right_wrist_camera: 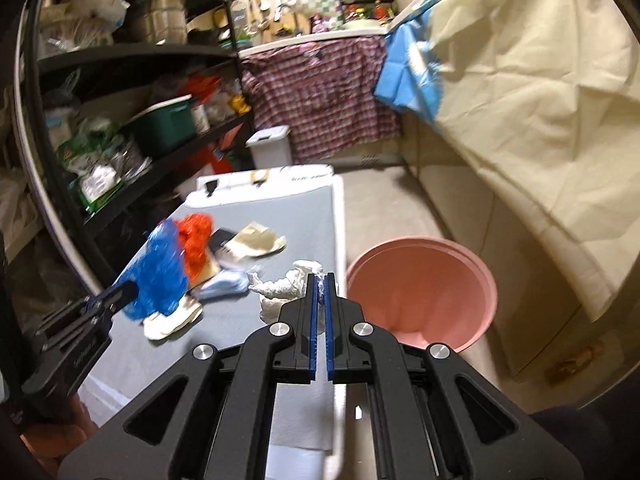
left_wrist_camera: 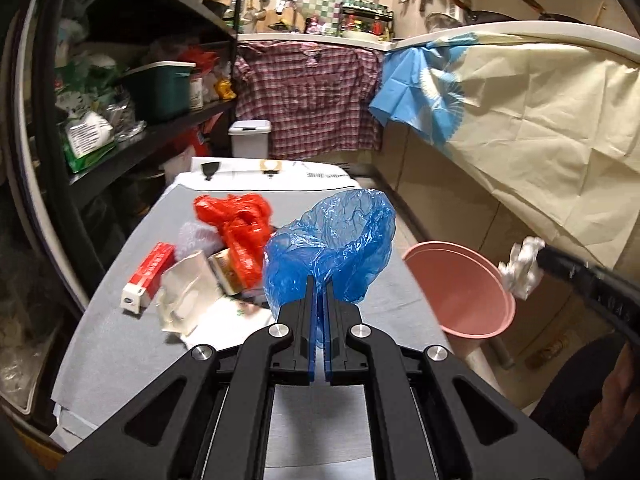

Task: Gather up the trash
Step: 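Carry the blue bag over the pink bucket with the left tool and release it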

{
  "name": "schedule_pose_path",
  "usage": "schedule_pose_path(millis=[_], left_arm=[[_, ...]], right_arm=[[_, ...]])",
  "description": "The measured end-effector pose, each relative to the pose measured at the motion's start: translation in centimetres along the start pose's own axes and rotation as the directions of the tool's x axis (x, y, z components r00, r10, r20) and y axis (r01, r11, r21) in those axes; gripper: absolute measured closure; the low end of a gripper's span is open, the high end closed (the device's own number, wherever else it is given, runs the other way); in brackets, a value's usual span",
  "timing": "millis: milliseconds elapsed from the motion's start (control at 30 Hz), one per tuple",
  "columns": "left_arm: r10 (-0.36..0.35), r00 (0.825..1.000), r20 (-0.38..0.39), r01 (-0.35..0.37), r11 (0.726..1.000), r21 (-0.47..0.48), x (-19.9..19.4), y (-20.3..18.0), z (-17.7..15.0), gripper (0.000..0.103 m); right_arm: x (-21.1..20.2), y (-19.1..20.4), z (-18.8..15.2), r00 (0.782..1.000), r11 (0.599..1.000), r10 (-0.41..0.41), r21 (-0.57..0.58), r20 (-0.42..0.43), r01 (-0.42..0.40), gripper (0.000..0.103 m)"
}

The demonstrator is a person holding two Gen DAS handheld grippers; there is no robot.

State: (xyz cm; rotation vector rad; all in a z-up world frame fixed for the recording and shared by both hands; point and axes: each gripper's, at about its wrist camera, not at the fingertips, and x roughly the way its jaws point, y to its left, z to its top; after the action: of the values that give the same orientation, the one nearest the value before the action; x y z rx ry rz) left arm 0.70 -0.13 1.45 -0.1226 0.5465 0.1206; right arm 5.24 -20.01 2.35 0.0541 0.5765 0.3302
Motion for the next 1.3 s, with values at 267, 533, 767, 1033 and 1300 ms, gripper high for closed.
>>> schedule_pose_path(millis=[267, 533, 767, 1033, 1300], left_arm=[[-0.100, 0.995, -0.029, 0.102, 0.993, 0.067, 0.6, -3.3, 1.4, 0.101], [-0.189, 0.980, -0.068, 0.195, 0.976, 0.094, 3.7, -6.7, 3.8, 0.101], [-0.237, 0.968, -0.080, 0.245, 0.962, 0.117, 6.9, -9.3, 5.5, 0.101], [-0.276, 0.955, -0.109, 0.290, 0.946, 0.143, 10.4, -11.7, 6.4, 0.101], [-0.299, 0.944, -0.142, 0.319, 0.935, 0.153, 13.0, -13.3, 6.8, 0.101]], right_arm=[[-0.6, -5.1, 4.0, 0.994, 0.995, -0.089, 0.051, 0.059, 0.086, 0.100], [1.1, -8.5, 7.2, 0.986, 0.988, -0.144, 0.065, 0.085, 0.139, 0.100], [3.8, -10.8, 6.4, 0.982, 0.979, -0.179, 0.115, 0.066, 0.170, 0.099], [5.7, -12.7, 5.9, 0.981, 0.968, -0.191, 0.172, 0.044, 0.181, 0.099], [7.0, -13.0, 6.1, 0.977, 0.962, -0.213, 0.183, 0.031, 0.204, 0.099]])
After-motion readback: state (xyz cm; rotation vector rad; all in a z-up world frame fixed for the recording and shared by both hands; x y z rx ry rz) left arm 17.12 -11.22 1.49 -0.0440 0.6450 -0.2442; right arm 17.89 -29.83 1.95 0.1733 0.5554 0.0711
